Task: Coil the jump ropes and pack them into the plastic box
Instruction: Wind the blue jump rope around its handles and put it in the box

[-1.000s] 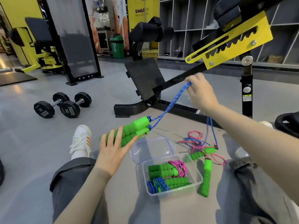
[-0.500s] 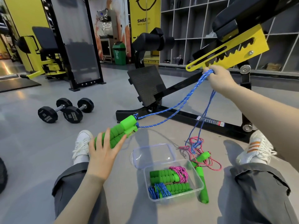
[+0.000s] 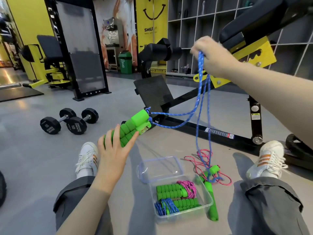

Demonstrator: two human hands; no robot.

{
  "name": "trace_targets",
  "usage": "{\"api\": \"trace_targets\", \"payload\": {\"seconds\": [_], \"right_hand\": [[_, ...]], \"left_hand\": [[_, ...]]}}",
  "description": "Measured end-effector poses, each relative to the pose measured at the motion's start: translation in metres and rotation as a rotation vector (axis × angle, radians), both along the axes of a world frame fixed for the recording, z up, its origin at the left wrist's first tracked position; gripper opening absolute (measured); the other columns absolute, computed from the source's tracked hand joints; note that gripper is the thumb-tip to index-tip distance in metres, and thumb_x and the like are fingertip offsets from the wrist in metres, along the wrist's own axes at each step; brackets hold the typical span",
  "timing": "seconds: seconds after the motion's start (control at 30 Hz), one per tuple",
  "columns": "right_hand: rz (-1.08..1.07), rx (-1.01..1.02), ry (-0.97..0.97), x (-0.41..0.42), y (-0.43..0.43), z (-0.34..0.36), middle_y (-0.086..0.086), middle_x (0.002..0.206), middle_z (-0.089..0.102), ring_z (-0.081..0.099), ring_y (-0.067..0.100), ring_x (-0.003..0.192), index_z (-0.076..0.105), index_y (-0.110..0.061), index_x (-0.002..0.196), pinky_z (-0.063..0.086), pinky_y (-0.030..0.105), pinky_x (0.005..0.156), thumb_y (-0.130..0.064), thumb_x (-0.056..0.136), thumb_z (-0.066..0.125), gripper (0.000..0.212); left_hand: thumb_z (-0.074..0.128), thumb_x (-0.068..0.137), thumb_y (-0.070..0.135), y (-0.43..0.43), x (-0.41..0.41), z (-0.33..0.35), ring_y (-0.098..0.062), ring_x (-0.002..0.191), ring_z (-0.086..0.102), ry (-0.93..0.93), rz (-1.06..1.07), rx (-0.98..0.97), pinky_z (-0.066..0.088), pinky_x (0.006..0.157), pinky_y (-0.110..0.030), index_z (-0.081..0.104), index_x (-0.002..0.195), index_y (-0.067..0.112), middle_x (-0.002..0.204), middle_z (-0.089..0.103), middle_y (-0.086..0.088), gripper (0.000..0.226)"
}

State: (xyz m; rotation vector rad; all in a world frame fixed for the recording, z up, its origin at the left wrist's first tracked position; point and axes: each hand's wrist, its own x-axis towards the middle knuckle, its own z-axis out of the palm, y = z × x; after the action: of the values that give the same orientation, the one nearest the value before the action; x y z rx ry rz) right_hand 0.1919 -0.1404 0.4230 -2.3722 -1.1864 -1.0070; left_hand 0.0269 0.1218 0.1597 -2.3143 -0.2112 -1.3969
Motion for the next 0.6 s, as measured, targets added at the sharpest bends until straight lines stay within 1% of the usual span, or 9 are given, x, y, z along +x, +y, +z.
{"api": "trace_targets", "payload": {"seconds": [0.1, 0.17, 0.2, 0.3, 0.37, 0.4, 0.47, 0.53, 0.6], "right_hand": [[0.017, 0.174, -0.298, -0.004, -0.007, 0.012, 0.023, 0.120, 0.052, 0.047, 0.034, 0.117, 0.058, 0.005, 0.097, 0.033, 0.034, 0.098, -0.009, 0.095, 0.040, 0.023], [0.010, 0.136, -0.404, -0.004, -0.007, 0.026, 0.022, 0.123, 0.053, 0.046, 0.036, 0.118, 0.059, 0.004, 0.101, 0.031, 0.036, 0.102, -0.016, 0.099, 0.036, 0.030], [0.026, 0.109, -0.390, -0.003, -0.006, 0.029, 0.022, 0.119, 0.054, 0.047, 0.037, 0.114, 0.058, 0.003, 0.099, 0.034, 0.038, 0.099, -0.017, 0.098, 0.036, 0.030], [-0.013, -0.107, -0.099, 0.005, -0.003, 0.004, 0.015, 0.097, 0.049, 0.051, 0.037, 0.097, 0.048, -0.013, 0.077, 0.042, 0.044, 0.085, -0.005, 0.091, 0.043, 0.017], [-0.184, -0.309, 0.134, 0.017, -0.007, -0.031, 0.010, 0.095, 0.044, 0.052, 0.036, 0.095, 0.046, -0.017, 0.076, 0.044, 0.043, 0.079, 0.001, 0.087, 0.044, 0.022], [-0.278, -0.402, 0.226, 0.020, -0.010, -0.051, 0.012, 0.100, 0.046, 0.052, 0.036, 0.097, 0.052, -0.014, 0.085, 0.045, 0.042, 0.079, 0.002, 0.087, 0.042, 0.019], [-0.410, -0.594, 0.382, 0.022, -0.014, -0.088, 0.018, 0.118, 0.050, 0.051, 0.035, 0.108, 0.055, -0.008, 0.114, 0.044, 0.039, 0.089, 0.002, 0.088, 0.039, 0.032], [-0.433, -0.693, 0.573, 0.015, -0.015, -0.118, 0.016, 0.139, 0.042, 0.043, 0.031, 0.125, 0.042, -0.015, 0.138, 0.038, 0.038, 0.101, 0.004, 0.088, 0.037, 0.053], [-0.328, -0.646, 0.765, 0.003, -0.012, -0.139, 0.008, 0.149, 0.034, 0.035, 0.026, 0.134, 0.030, -0.023, 0.145, 0.031, 0.036, 0.109, 0.005, 0.088, 0.039, 0.065]], "left_hand": [[0.027, 0.069, -0.014, 0.001, -0.003, 0.006, -0.042, 0.111, 0.041, -0.022, -0.008, -0.003, 0.032, 0.088, -0.055, 0.037, 0.142, 0.030, 0.135, 0.034, -0.029, 0.086], [0.032, 0.065, -0.017, 0.002, 0.000, 0.010, -0.042, 0.112, 0.041, -0.051, -0.012, -0.006, 0.032, 0.089, -0.055, 0.038, 0.141, 0.031, 0.135, 0.034, -0.029, 0.090], [0.035, 0.063, -0.020, 0.002, 0.002, 0.011, -0.043, 0.112, 0.041, -0.073, -0.010, -0.017, 0.032, 0.090, -0.054, 0.039, 0.141, 0.031, 0.135, 0.035, -0.029, 0.093], [0.035, 0.064, -0.022, 0.000, 0.002, 0.011, -0.043, 0.113, 0.042, -0.101, -0.005, -0.038, 0.032, 0.090, -0.054, 0.039, 0.141, 0.031, 0.135, 0.035, -0.029, 0.094], [0.029, 0.068, -0.020, -0.001, -0.002, 0.011, -0.043, 0.111, 0.043, -0.086, -0.012, -0.026, 0.033, 0.089, -0.054, 0.039, 0.141, 0.031, 0.134, 0.035, -0.029, 0.089], [0.027, 0.071, -0.020, -0.001, -0.004, 0.010, -0.043, 0.110, 0.044, -0.082, -0.018, -0.017, 0.033, 0.089, -0.054, 0.039, 0.141, 0.030, 0.134, 0.035, -0.029, 0.087], [0.024, 0.073, -0.019, -0.001, -0.008, 0.009, -0.043, 0.108, 0.045, -0.077, -0.013, 0.009, 0.034, 0.088, -0.054, 0.040, 0.140, 0.030, 0.132, 0.036, -0.029, 0.085], [0.025, 0.072, -0.020, 0.002, -0.010, 0.011, -0.043, 0.107, 0.045, -0.074, -0.013, 0.024, 0.035, 0.087, -0.054, 0.039, 0.141, 0.030, 0.132, 0.037, -0.029, 0.086], [0.034, 0.066, -0.023, 0.006, -0.009, 0.012, -0.043, 0.109, 0.045, -0.088, -0.019, 0.017, 0.034, 0.089, -0.054, 0.038, 0.142, 0.030, 0.133, 0.037, -0.029, 0.092]]}}
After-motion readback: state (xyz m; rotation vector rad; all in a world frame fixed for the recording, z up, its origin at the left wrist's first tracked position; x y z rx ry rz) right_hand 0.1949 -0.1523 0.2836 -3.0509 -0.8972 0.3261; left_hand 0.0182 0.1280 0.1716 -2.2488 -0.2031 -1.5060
